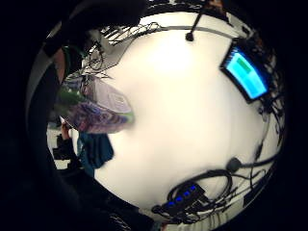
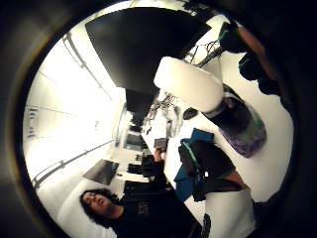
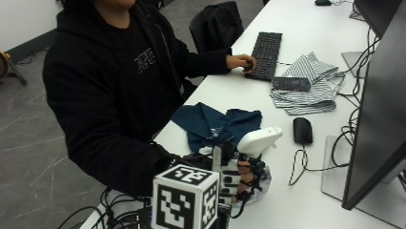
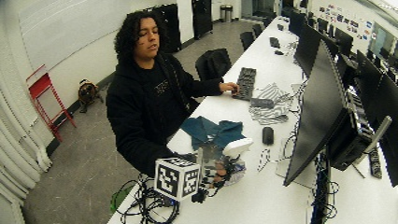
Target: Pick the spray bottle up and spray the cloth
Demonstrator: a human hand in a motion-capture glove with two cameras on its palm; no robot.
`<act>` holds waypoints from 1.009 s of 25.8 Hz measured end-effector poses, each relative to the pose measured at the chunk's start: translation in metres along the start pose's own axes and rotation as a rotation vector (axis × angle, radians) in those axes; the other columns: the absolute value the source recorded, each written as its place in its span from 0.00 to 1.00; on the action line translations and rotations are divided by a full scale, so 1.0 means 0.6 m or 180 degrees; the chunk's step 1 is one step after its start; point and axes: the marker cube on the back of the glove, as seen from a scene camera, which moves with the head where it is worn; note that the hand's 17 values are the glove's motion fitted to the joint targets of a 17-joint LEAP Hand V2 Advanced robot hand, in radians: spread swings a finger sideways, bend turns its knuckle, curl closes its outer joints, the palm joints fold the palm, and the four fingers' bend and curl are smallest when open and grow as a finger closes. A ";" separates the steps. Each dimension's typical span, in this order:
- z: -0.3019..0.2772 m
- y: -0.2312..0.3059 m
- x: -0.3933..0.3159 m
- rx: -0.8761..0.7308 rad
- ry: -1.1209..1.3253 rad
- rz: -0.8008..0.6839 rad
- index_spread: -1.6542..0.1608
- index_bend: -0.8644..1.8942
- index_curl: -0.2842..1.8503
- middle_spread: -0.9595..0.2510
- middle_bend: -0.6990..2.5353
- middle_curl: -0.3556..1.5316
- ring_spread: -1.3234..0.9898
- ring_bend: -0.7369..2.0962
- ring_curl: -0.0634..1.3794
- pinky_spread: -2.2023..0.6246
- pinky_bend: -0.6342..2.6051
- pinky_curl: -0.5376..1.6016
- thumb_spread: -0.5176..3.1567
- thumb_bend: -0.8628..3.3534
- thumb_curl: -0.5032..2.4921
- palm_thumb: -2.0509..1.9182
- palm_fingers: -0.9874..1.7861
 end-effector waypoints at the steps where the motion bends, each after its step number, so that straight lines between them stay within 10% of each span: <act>1: 0.006 -0.007 0.001 -0.0051 -0.0137 0.0007 0.72 0.34 0.22 0.66 0.32 0.38 0.47 0.44 0.29 0.78 0.30 0.40 0.43 0.22 0.26 0.68 0.66; 26: 0.089 -0.075 -0.026 0.0472 -0.0864 0.0085 0.75 0.39 0.32 0.59 0.32 0.42 0.46 0.44 0.33 0.69 0.30 0.42 0.29 0.21 0.34 0.76 0.87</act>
